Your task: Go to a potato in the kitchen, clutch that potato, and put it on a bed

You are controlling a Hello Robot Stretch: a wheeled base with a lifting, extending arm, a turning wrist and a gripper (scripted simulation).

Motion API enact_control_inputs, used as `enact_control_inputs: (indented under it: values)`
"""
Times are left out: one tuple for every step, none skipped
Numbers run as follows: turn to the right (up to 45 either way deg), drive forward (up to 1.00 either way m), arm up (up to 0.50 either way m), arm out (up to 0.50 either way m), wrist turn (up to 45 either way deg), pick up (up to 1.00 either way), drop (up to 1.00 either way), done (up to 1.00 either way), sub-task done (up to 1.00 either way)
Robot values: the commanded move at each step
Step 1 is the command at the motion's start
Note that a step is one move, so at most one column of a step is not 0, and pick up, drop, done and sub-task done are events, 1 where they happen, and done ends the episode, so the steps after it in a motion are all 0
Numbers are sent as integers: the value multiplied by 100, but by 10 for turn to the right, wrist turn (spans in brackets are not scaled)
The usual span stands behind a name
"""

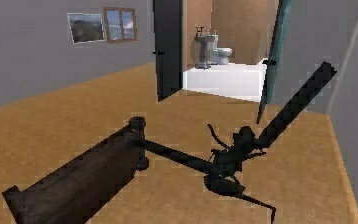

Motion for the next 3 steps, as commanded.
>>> enact_control_inputs:
  values:
    - [-450,0,0,0,0,0,0,0,0]
    - [-420,0,0,0,0,0,0,0,0]
    - [0,55,0,0,0,0,0,0,0]
